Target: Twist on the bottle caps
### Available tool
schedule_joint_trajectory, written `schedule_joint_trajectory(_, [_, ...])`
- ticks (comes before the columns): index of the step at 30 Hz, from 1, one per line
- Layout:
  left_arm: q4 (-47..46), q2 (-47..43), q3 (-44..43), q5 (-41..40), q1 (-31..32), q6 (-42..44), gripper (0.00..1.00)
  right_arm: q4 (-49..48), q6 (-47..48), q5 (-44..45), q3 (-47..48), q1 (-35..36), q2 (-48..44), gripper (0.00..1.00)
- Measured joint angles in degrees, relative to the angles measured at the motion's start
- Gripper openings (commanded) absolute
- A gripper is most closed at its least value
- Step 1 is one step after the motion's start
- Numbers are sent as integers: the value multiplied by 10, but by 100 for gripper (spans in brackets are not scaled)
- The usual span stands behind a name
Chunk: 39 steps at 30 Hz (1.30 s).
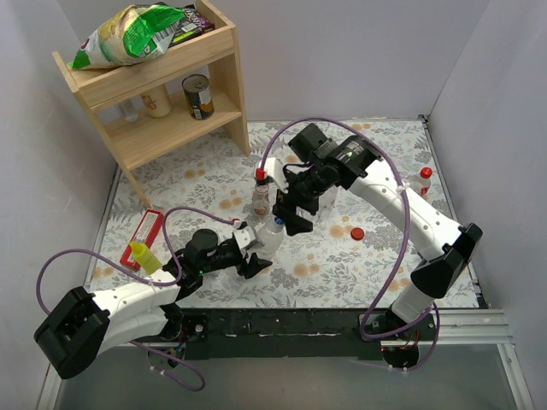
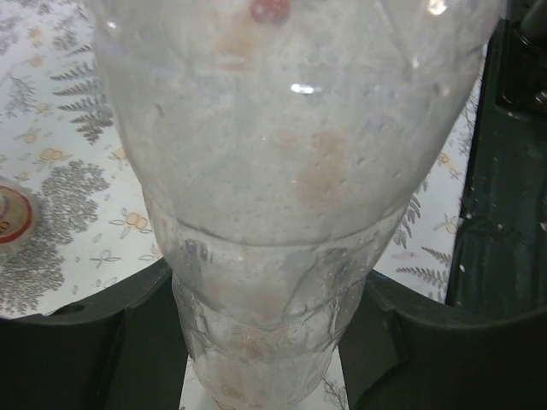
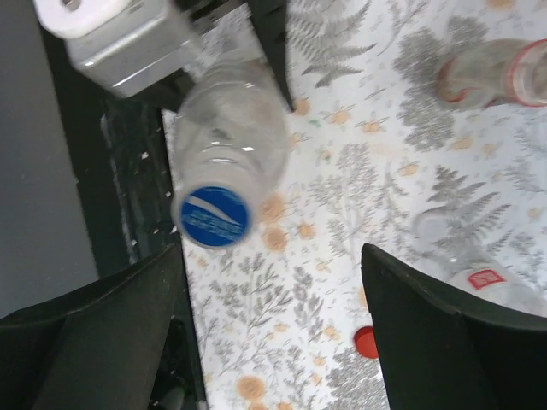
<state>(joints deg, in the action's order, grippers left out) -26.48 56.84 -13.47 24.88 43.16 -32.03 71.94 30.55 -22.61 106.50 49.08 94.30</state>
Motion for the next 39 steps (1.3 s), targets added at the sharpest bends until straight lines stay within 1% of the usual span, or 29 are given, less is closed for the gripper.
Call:
schedule_joint_trajectory(3, [30,1,-9,33,-1,0,0,-36,28,-12,-16,-43,-32,91])
schedule_joint_trajectory(6, [66,6,-32,66,-1,-3,0,-69,68,-43,-37,-63,-83,90])
schedule_joint_trajectory(9, [93,16,-59,92,-1,-6,0,-76,118,-99,-31,-44,-117,88])
schedule_joint_trajectory(13, [109,24,-79,108,-1,-5,0,-65,165,-150,-16,-7,-112,87])
schedule_joint_trajectory(15, [114,29,-85,112,-1,-3,0,-57,177,-160,-19,-2,-103,87])
schedule_joint_trajectory(21, [119,30,-91,116,-1,-1,0,-47,192,-157,-52,-3,-98,84])
schedule_joint_trajectory(28, [114,30,-91,116,-6,-19,0,-43,191,-148,-62,-3,-97,82])
schedule_joint_trajectory(33, [109,30,-91,116,-12,-25,0,-42,192,-138,-63,-3,-97,77])
schedule_joint_trajectory(39, [105,30,-91,116,-17,-31,0,-39,191,-118,-63,-3,-97,76])
